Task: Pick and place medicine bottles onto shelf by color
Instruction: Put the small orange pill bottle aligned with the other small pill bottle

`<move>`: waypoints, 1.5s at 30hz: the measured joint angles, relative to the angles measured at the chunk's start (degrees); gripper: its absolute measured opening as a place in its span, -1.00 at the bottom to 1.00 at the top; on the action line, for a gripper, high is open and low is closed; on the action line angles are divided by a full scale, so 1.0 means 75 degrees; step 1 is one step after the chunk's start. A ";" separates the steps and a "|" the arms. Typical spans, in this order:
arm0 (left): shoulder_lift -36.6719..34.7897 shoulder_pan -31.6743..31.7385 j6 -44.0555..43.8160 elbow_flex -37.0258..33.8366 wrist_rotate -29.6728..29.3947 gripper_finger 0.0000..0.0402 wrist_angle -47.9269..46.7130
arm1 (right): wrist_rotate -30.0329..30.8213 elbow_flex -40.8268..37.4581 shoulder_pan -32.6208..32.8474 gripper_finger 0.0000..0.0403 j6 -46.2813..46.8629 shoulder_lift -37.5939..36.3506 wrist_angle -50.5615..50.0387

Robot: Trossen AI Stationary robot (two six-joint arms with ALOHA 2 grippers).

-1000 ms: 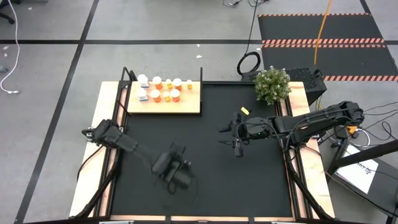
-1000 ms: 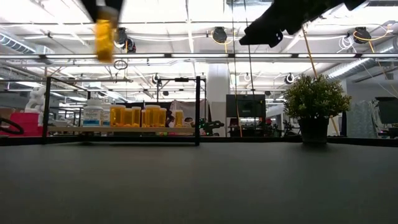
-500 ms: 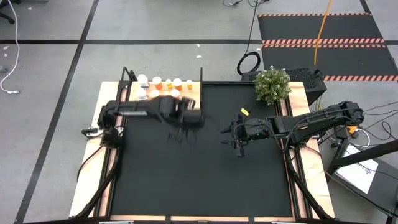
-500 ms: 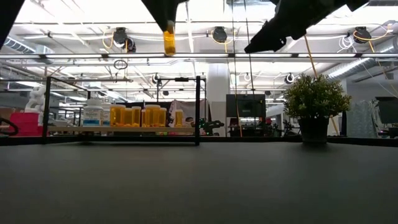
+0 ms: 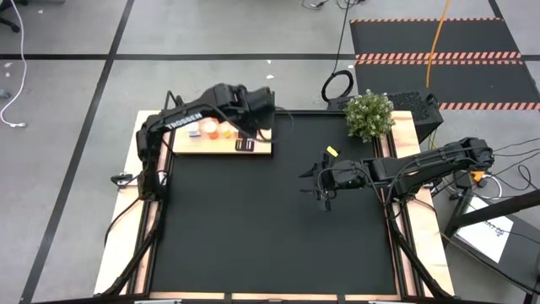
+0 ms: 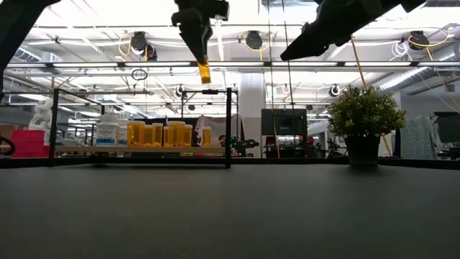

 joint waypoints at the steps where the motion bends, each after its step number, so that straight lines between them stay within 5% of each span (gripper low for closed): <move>1: 0.0000 0.0138 0.0004 0.0000 0.0122 -0.33 0.0085 | -0.0005 0.0000 0.0000 0.01 -0.0003 -0.0002 0.0001; 26: 0.0015 0.1192 0.1111 -0.2403 0.0621 -0.34 0.2719 | 0.0012 0.0000 -0.0003 0.01 -0.0210 0.0001 0.0001; 45: 0.0624 0.1563 0.0997 -0.2661 0.0807 -0.34 0.3059 | 0.0019 -0.0079 -0.0050 0.01 -0.0178 -0.0002 0.0064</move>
